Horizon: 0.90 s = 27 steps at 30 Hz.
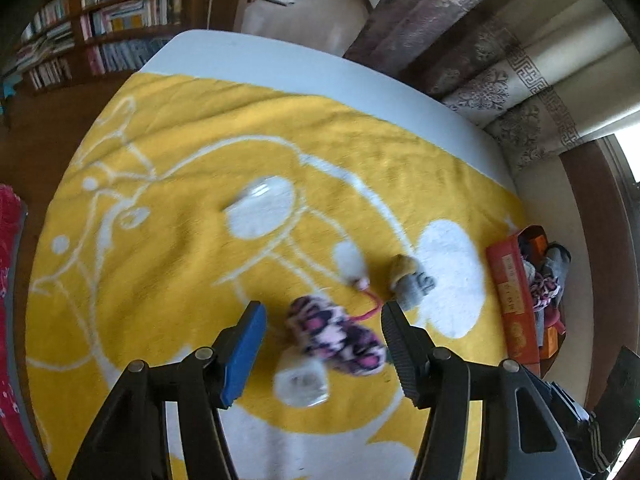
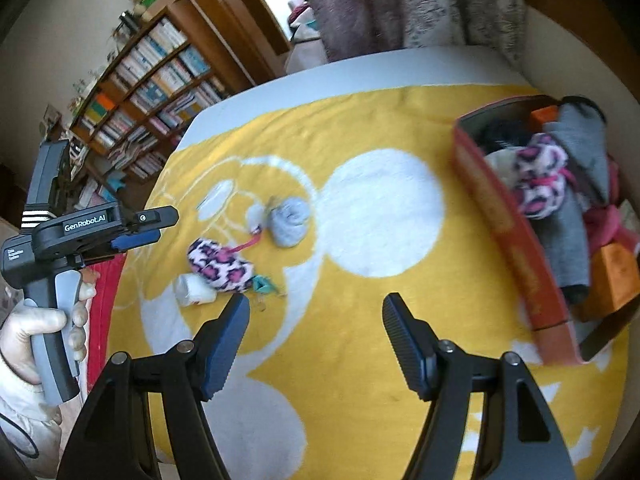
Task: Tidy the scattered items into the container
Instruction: 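Move both tools back over the remaining items on the towel, then grasp the white tape roll with the left tool while the right tool grasps the green clip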
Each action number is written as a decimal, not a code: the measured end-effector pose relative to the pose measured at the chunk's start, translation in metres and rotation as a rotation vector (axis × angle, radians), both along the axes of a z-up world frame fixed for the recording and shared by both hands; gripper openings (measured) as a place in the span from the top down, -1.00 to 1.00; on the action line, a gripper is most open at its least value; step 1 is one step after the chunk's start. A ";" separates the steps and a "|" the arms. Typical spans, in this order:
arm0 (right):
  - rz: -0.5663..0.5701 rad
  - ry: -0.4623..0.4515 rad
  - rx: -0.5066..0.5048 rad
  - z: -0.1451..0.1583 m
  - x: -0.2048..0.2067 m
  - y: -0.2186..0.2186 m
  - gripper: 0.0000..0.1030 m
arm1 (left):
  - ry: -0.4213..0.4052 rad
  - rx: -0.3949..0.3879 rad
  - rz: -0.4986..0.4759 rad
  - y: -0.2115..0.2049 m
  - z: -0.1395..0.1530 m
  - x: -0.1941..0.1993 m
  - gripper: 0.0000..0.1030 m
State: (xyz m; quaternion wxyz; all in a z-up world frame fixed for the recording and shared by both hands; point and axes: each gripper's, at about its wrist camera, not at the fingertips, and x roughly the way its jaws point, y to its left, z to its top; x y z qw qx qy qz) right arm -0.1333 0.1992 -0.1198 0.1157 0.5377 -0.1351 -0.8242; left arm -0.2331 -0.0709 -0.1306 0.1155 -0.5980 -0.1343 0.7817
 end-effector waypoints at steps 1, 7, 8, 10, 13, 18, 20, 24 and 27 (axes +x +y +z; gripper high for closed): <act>0.006 -0.003 0.004 -0.001 0.000 -0.005 -0.41 | -0.005 0.003 -0.001 -0.003 -0.002 0.000 -0.19; 0.024 -0.021 0.023 -0.009 0.001 -0.029 -0.41 | -0.028 0.016 -0.032 -0.017 -0.011 0.006 -0.19; 0.023 -0.024 0.024 -0.010 0.002 -0.031 -0.41 | -0.038 0.018 -0.046 -0.017 -0.015 0.009 -0.19; 0.017 -0.033 0.026 -0.012 0.002 -0.034 -0.41 | -0.055 0.019 -0.075 -0.013 -0.022 0.014 -0.19; 0.009 -0.039 0.035 -0.013 0.002 -0.038 -0.41 | -0.078 0.023 -0.123 -0.004 -0.034 0.022 -0.19; -0.001 -0.046 0.046 -0.015 0.005 -0.041 -0.41 | -0.085 0.010 -0.184 0.011 -0.046 0.028 -0.19; -0.008 -0.050 0.050 -0.017 0.005 -0.040 -0.41 | -0.075 -0.010 -0.195 0.015 -0.051 0.028 -0.19; -0.024 -0.054 0.056 -0.017 0.006 -0.038 -0.41 | -0.060 -0.040 -0.210 0.019 -0.058 0.025 -0.19; -0.034 -0.059 0.058 -0.018 0.006 -0.037 -0.41 | -0.060 -0.064 -0.233 0.023 -0.063 0.023 0.05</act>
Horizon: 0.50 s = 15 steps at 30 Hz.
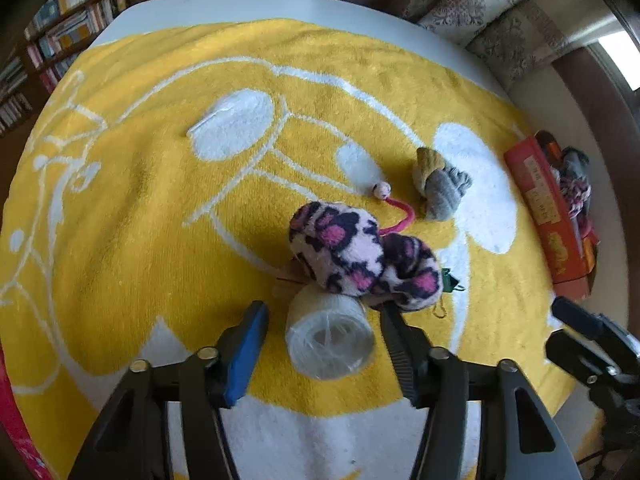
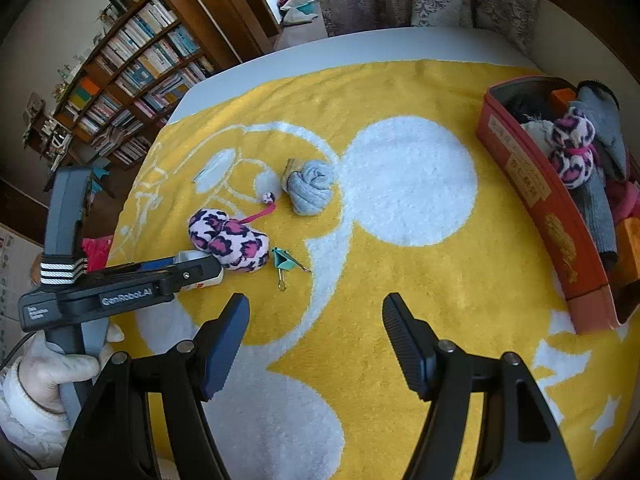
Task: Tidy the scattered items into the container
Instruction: 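Grasp the white tape roll with the left tool while the right tool grasps the green clip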
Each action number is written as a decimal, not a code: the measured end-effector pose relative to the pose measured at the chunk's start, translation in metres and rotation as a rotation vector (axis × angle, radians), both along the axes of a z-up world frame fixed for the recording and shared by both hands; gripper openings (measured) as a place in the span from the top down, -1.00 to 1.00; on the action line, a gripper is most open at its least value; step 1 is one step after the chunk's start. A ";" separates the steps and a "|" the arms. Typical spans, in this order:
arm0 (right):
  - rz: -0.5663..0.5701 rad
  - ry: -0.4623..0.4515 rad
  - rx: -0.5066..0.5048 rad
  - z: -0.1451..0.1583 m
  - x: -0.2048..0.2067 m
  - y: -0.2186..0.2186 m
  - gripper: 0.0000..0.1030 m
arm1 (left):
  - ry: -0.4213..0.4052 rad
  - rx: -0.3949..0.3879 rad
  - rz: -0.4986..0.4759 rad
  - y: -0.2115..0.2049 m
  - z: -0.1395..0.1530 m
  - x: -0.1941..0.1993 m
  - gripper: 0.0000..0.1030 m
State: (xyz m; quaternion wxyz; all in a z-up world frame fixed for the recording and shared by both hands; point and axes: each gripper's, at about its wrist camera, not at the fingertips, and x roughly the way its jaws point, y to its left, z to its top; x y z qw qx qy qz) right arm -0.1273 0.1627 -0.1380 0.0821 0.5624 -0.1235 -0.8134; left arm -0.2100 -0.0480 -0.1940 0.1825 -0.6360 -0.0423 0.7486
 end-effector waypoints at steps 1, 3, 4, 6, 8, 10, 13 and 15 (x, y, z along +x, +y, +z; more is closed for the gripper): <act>-0.002 -0.001 0.002 0.000 0.000 0.000 -0.41 | -0.009 -0.001 -0.012 0.002 -0.003 0.000 0.25; -0.003 -0.003 0.003 -0.001 -0.001 0.000 -0.41 | -0.006 0.002 -0.016 0.001 -0.004 0.001 0.25; -0.004 -0.004 0.002 -0.002 -0.001 0.000 -0.41 | -0.005 0.004 -0.019 0.001 -0.004 0.001 0.25; -0.002 -0.006 0.002 -0.003 -0.002 -0.001 -0.41 | -0.006 0.008 -0.017 -0.002 -0.002 0.000 0.25; 0.007 -0.009 0.001 -0.005 -0.004 -0.005 -0.41 | -0.003 0.011 -0.012 -0.005 0.002 -0.001 0.25; 0.022 -0.007 0.001 -0.006 -0.006 -0.010 -0.41 | 0.004 0.011 0.002 -0.012 0.009 -0.002 0.25; 0.051 -0.009 0.008 -0.010 -0.010 -0.020 -0.41 | 0.008 0.021 0.031 -0.023 0.018 -0.003 0.25; 0.075 -0.007 0.020 -0.013 -0.014 -0.027 -0.41 | 0.007 0.025 0.045 -0.029 0.022 -0.002 0.25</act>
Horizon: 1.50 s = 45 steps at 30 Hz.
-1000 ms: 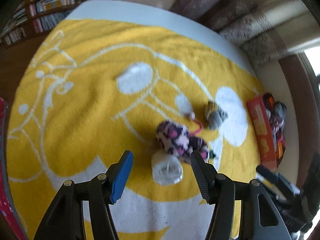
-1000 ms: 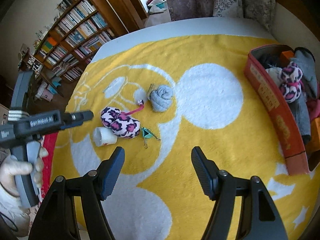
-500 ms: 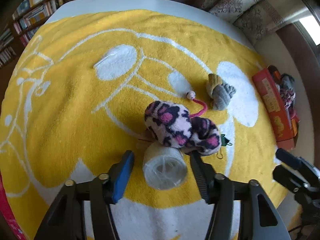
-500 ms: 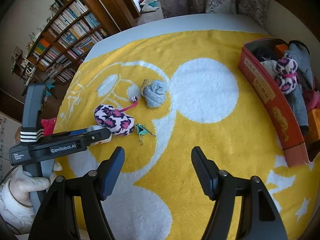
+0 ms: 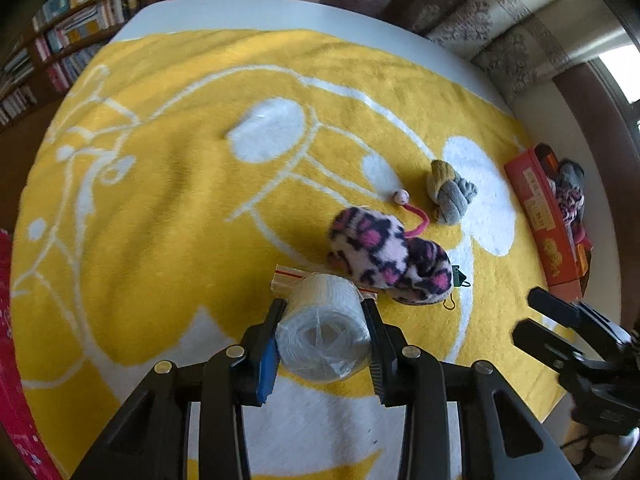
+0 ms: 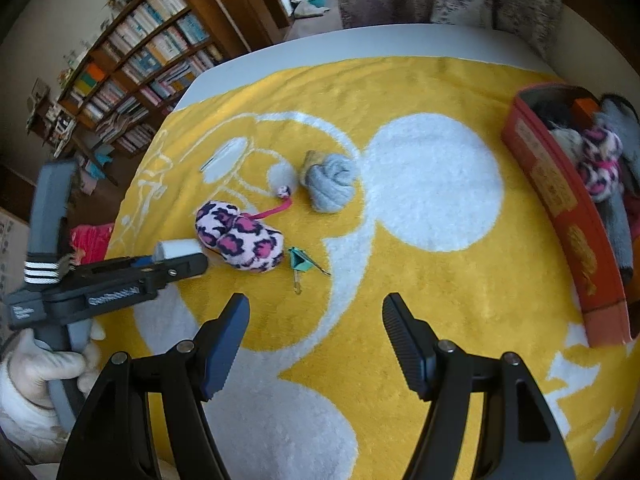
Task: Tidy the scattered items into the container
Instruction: 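Grasp the white tape roll with the left tool while the right tool grasps the green clip, then carry the tape roll and green clip to the tin and open both tools inside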
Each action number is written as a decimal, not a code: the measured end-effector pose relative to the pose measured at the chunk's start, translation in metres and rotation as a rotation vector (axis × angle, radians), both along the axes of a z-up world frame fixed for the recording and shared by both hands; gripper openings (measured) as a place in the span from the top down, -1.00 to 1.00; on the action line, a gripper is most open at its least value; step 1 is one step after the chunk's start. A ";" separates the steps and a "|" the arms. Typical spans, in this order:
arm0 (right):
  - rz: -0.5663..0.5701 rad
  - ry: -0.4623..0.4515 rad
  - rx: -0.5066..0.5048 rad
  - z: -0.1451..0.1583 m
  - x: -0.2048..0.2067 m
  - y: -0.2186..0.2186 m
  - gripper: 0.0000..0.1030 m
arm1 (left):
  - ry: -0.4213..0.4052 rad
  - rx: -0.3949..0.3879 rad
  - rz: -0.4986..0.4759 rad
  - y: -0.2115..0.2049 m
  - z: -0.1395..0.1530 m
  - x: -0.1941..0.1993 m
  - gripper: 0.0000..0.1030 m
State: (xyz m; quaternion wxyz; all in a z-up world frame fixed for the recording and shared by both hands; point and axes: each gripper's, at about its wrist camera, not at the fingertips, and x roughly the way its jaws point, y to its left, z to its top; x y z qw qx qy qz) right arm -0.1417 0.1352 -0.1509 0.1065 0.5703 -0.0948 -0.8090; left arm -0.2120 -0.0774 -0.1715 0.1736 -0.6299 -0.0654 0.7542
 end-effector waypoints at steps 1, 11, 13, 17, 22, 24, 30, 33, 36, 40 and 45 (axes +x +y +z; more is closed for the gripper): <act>0.011 0.002 0.007 -0.002 -0.003 -0.004 -0.41 | -0.001 0.002 0.008 -0.004 0.003 0.001 0.25; 0.090 -0.034 0.107 -0.046 -0.032 -0.023 -0.05 | -0.017 0.015 0.044 -0.020 0.010 0.019 0.25; 0.099 -0.044 0.114 -0.052 -0.036 -0.023 0.03 | -0.022 0.018 0.042 -0.020 0.010 0.022 0.25; 0.118 -0.035 0.121 -0.054 -0.039 -0.022 0.41 | -0.027 0.019 0.039 -0.017 0.009 0.024 0.25; 0.099 -0.044 0.096 -0.051 -0.030 -0.011 0.42 | -0.020 0.024 0.029 -0.009 0.014 0.022 0.25; 0.076 -0.053 0.066 -0.049 -0.026 -0.005 0.42 | -0.013 0.023 0.019 -0.005 0.017 0.021 0.25; 0.009 -0.028 0.024 -0.030 -0.011 0.023 0.42 | 0.004 0.026 -0.021 0.021 0.026 0.018 0.25; -0.031 -0.005 0.005 -0.019 -0.005 0.039 0.42 | 0.015 0.030 -0.047 0.038 0.032 0.017 0.25; -0.077 0.022 -0.009 -0.006 0.003 0.059 0.42 | 0.028 0.037 -0.074 0.057 0.040 0.015 0.25; -0.152 0.071 0.000 0.014 0.015 0.093 0.42 | 0.032 0.054 -0.116 0.089 0.047 0.013 0.25; -0.244 0.104 -0.002 0.033 0.033 0.145 0.42 | 0.035 0.070 -0.172 0.135 0.054 0.012 0.25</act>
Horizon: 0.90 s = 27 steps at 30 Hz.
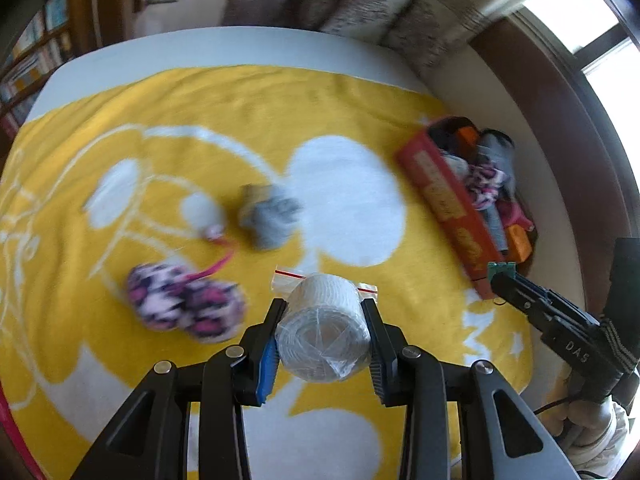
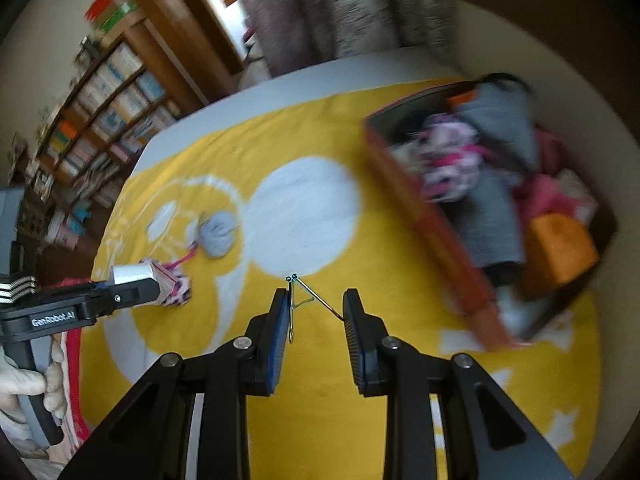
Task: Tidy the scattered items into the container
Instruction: 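Carry the tape roll and green clip to the tin and open both tools inside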
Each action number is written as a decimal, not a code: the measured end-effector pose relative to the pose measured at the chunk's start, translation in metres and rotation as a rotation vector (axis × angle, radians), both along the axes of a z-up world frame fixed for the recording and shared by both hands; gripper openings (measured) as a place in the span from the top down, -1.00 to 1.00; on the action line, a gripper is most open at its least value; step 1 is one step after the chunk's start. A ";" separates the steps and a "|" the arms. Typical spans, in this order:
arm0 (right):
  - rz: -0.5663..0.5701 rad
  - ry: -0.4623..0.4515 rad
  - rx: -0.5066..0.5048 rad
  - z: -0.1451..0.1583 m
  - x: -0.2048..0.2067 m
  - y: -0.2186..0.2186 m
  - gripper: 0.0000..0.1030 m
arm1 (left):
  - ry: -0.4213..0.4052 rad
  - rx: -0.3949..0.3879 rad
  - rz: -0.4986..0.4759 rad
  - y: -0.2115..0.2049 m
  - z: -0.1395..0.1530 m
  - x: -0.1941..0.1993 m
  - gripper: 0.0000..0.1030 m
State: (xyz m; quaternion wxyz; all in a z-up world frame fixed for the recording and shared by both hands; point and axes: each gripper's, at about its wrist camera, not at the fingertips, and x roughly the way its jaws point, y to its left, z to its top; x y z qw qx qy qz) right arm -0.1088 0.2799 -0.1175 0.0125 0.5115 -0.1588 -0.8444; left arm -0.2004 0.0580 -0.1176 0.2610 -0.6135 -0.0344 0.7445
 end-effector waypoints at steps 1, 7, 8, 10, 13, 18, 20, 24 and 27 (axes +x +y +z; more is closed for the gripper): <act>-0.022 0.005 -0.001 0.003 0.003 0.012 0.42 | 0.002 0.004 -0.015 0.011 0.002 0.000 0.25; -0.108 0.013 0.014 0.012 0.015 0.067 0.42 | 0.014 0.033 -0.091 0.076 0.012 -0.003 0.25; -0.113 0.012 0.018 0.013 0.017 0.072 0.42 | 0.015 0.038 -0.103 0.087 0.013 -0.004 0.25; -0.119 0.008 0.028 0.012 0.018 0.082 0.42 | 0.019 0.046 -0.124 0.109 0.015 -0.005 0.25; -0.118 0.007 0.048 0.010 0.017 0.095 0.42 | 0.024 0.052 -0.159 0.139 0.017 -0.005 0.25; -0.116 -0.003 0.034 -0.001 0.010 0.109 0.42 | 0.031 0.049 -0.202 0.175 0.020 -0.003 0.25; -0.103 0.001 0.026 -0.002 0.007 0.112 0.42 | 0.033 0.046 -0.210 0.186 0.021 -0.004 0.25; -0.084 -0.006 0.046 -0.004 0.004 0.113 0.41 | 0.036 0.042 -0.213 0.200 0.021 -0.009 0.25; -0.094 -0.024 0.033 -0.008 0.005 0.119 0.25 | 0.034 0.037 -0.218 0.206 0.020 -0.011 0.25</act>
